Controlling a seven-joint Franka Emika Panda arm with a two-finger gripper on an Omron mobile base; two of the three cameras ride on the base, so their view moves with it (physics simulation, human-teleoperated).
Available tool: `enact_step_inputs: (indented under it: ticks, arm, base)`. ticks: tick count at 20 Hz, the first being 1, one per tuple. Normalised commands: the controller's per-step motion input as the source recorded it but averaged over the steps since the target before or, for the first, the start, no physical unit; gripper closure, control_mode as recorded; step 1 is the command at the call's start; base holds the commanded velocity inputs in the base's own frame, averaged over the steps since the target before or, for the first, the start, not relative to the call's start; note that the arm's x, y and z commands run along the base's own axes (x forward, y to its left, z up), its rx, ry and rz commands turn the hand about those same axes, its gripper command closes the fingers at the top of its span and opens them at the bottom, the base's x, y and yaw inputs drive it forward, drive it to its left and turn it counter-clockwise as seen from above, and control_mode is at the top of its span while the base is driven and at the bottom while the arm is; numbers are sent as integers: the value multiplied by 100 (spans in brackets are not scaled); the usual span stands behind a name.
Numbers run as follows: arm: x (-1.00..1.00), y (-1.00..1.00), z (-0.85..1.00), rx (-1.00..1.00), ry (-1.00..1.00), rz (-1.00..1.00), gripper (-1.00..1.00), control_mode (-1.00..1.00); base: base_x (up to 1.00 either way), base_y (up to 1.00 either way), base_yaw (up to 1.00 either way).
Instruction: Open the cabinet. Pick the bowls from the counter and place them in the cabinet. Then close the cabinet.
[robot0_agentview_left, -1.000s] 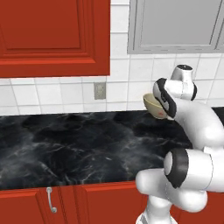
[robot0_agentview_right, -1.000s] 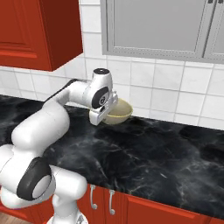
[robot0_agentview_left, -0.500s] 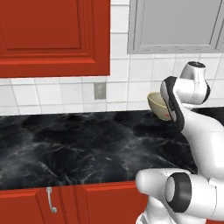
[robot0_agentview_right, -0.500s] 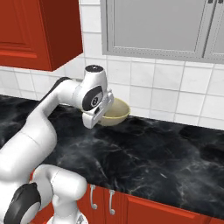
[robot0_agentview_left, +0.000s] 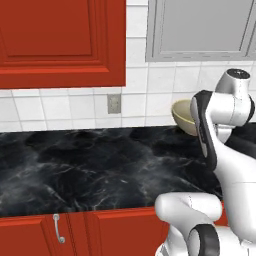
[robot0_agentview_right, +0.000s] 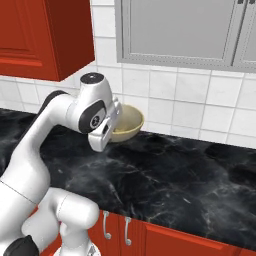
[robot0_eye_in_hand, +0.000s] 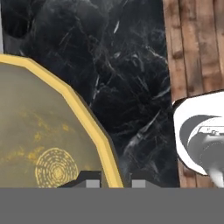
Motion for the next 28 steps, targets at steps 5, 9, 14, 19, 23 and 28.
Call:
enact_step_inputs:
  ticks: [5, 9, 14, 19, 23, 28]
  arm:
    - [-52, 0, 43, -11, -10, 6, 100, -100]
    - [-29, 6, 43, -11, -7, 2, 100, -100]
    - [-22, 6, 50, -9, 0, 1, 100, -100]
    - [-53, 12, 42, 4, 10, 0, 100, -100]
    - [-47, 12, 20, 13, 10, -2, 100, 100]
    - [0, 0, 0, 0, 0, 0, 100, 100]
  base:
    - [0, 0, 0]
    - [0, 0, 0]
    - [0, 0, 0]
    - [0, 0, 0]
    - [-18, 0, -2]
    - [-43, -20, -4]
